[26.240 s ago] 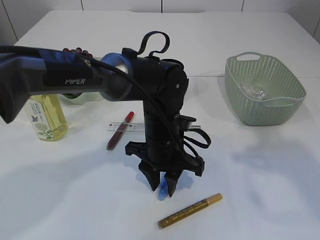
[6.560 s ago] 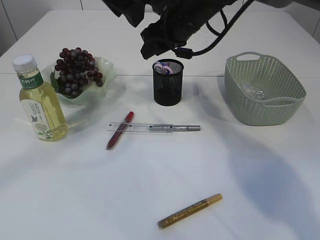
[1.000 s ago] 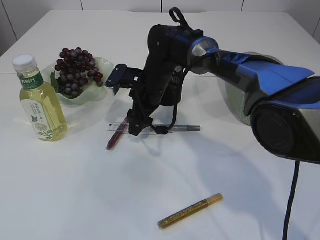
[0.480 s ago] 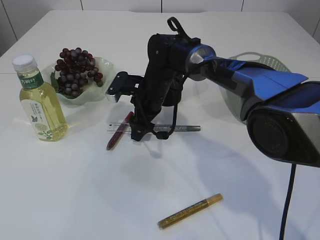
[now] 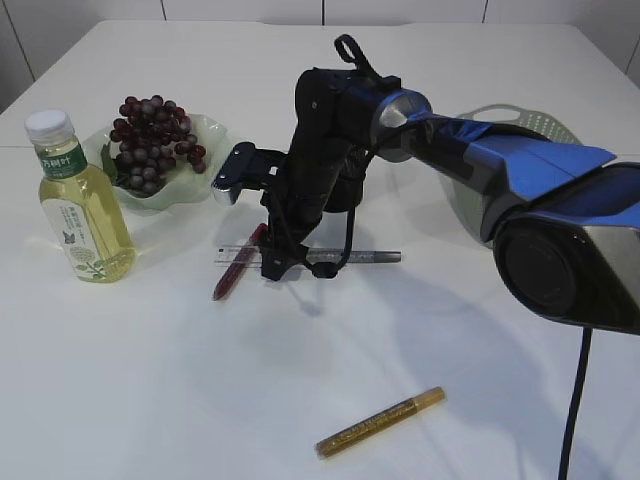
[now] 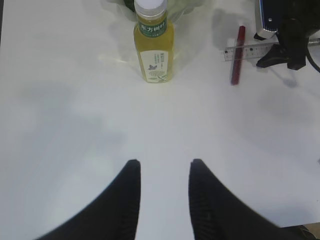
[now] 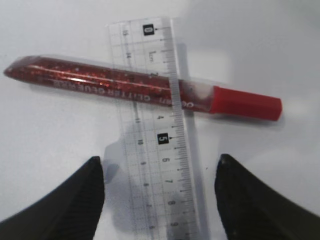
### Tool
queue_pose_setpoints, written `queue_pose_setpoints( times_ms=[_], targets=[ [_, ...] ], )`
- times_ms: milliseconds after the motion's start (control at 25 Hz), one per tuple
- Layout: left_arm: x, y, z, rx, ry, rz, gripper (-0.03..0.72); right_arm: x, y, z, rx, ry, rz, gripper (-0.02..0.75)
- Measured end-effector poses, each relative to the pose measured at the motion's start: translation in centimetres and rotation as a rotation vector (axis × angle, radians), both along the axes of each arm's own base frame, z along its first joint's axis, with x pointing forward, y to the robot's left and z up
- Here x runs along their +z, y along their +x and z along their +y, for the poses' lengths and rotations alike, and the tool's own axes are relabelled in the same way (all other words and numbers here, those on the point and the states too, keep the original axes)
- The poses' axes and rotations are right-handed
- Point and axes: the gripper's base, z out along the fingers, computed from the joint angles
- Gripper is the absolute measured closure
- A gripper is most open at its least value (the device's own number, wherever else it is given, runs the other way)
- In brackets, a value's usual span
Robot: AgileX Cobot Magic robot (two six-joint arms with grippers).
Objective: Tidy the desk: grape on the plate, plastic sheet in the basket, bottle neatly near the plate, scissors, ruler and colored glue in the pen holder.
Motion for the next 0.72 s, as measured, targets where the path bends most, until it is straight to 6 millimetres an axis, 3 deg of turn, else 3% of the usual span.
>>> queue_pose_setpoints(
  times_ms=[560,720],
  targets=[
    [0.0,0.0,0.0,0.0,0.0,0.0,0.45,0.0,0.02,0.0,0.0,0.0,-0.003,0.197],
    [0.0,0.0,0.0,0.0,0.0,0.0,0.45,0.0,0.02,0.0,0.0,0.0,-0.003,0.249]
  ],
)
